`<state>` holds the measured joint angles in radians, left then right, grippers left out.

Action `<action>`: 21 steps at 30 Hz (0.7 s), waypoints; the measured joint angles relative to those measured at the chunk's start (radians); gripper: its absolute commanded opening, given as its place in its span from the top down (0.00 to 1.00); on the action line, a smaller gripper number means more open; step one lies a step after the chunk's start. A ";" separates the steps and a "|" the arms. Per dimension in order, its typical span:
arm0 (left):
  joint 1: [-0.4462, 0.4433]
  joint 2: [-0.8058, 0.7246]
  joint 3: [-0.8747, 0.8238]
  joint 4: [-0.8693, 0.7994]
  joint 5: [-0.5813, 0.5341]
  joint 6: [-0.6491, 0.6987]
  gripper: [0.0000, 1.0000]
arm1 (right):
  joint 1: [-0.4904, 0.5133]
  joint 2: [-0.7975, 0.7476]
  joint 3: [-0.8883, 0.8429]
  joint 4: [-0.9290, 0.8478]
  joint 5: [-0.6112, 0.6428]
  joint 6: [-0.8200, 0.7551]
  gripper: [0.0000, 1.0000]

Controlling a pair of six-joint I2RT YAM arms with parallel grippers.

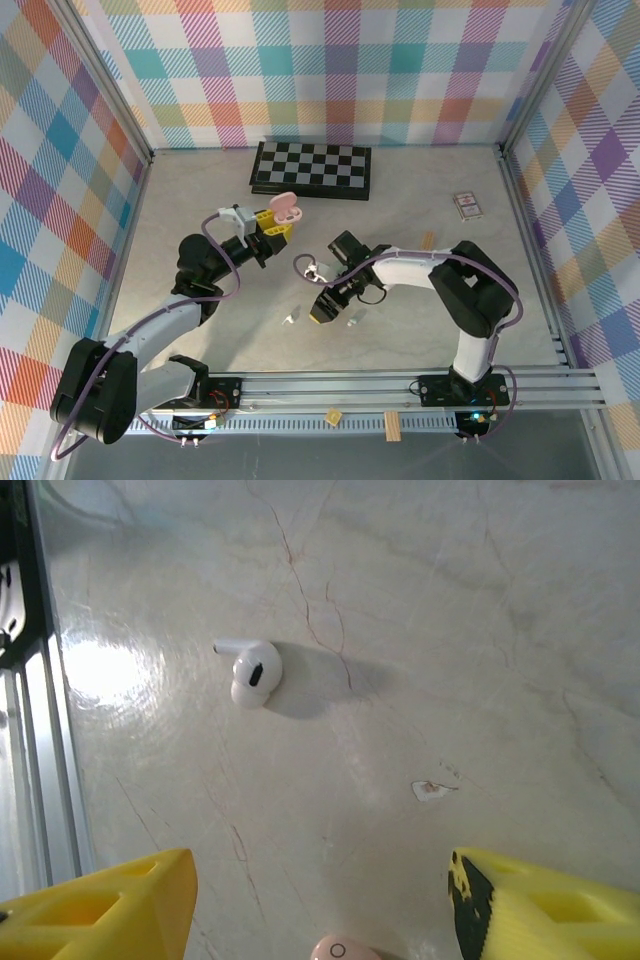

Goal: Insert wireless bluetooth earbuds into charging case

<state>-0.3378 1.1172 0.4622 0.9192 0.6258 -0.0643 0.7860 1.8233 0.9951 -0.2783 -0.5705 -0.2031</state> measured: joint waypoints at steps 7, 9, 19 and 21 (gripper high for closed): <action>0.000 -0.013 0.000 -0.029 0.000 0.000 0.76 | 0.000 0.013 0.015 -0.045 -0.006 -0.053 0.37; 0.000 -0.013 0.000 -0.030 0.000 0.000 0.76 | 0.000 0.013 0.014 -0.050 -0.006 -0.058 0.38; 0.000 -0.013 0.000 -0.031 0.000 0.000 0.76 | 0.000 0.006 -0.003 -0.063 -0.008 -0.076 0.46; 0.000 -0.013 0.000 -0.031 0.000 0.000 0.76 | 0.000 0.001 -0.008 -0.073 -0.011 -0.076 0.48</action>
<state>-0.3378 1.1038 0.4622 0.8886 0.6262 -0.0639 0.7860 1.8244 0.9874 -0.3515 -0.5812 -0.2787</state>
